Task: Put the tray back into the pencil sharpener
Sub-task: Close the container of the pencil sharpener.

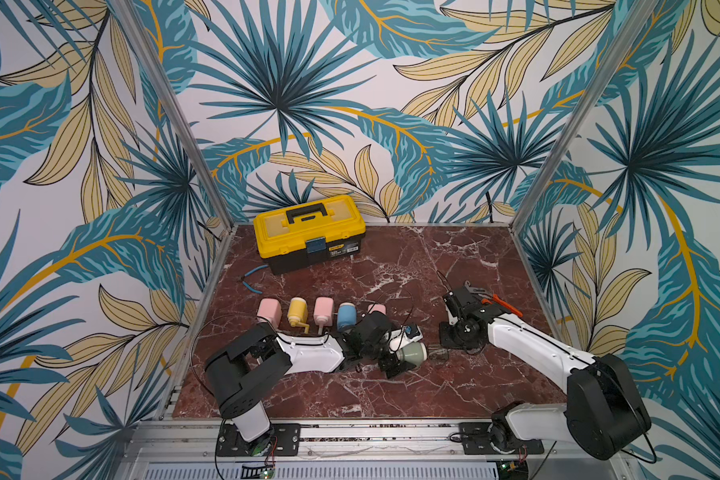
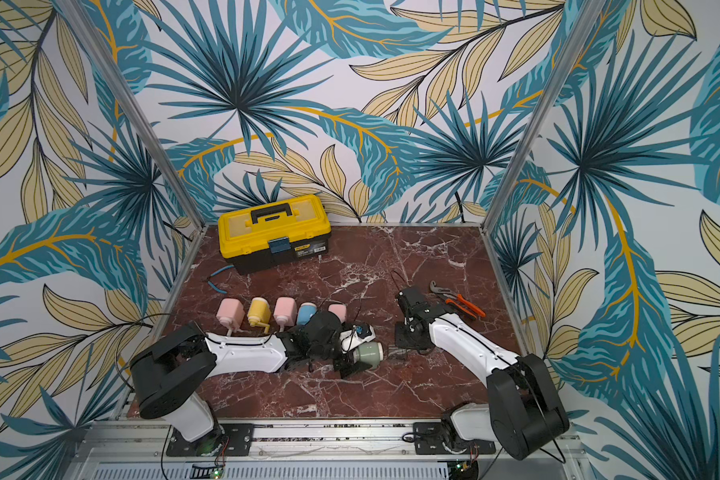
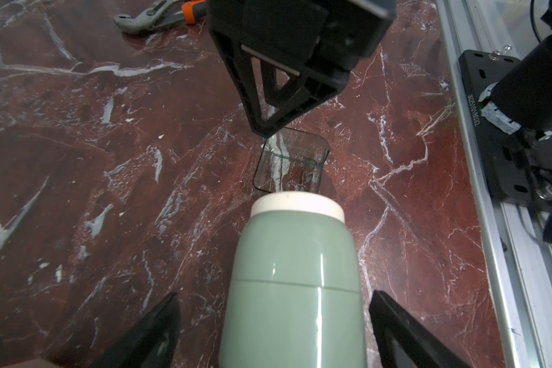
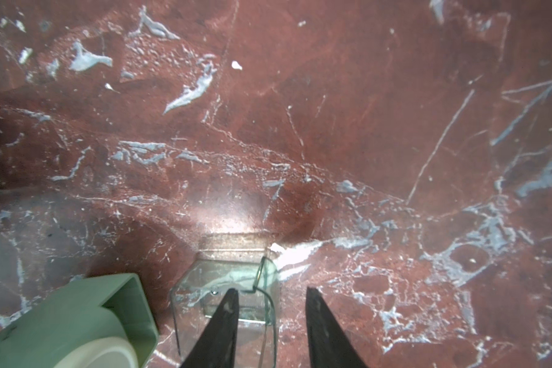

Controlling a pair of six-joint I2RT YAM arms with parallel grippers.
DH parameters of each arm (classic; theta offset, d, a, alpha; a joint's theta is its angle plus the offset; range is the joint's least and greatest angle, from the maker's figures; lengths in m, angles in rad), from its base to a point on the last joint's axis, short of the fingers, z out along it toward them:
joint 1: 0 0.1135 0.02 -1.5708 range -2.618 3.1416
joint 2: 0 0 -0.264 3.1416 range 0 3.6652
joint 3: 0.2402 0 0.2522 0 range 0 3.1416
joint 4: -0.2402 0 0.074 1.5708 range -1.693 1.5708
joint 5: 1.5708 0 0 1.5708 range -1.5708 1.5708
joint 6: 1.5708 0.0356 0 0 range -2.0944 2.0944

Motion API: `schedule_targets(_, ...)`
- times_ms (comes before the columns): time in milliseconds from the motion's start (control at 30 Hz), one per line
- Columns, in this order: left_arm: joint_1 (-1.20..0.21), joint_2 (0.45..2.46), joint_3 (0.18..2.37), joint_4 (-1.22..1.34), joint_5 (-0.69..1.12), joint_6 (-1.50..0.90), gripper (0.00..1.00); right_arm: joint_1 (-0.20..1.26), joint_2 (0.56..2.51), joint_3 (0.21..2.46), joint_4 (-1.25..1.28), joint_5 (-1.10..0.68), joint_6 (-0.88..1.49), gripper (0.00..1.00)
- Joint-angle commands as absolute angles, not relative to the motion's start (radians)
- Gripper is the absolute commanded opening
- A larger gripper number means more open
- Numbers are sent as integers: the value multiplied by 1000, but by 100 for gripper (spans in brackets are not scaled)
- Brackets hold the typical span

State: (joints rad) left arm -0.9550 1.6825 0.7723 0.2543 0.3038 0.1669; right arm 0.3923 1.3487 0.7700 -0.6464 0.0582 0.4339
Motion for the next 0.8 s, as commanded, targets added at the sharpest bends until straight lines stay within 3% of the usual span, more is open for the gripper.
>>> schedule_targets(0,-964,1661,784,265,286,143,90,413,1339,724,-642,106,472,36)
schedule_targets(367,-971,1684,800,261,305,190,71,440,1321,670,-615,110,529,29)
schedule_targets(767,-978,1721,807,256,349,206,67,457,1310,645,-584,80,532,22)
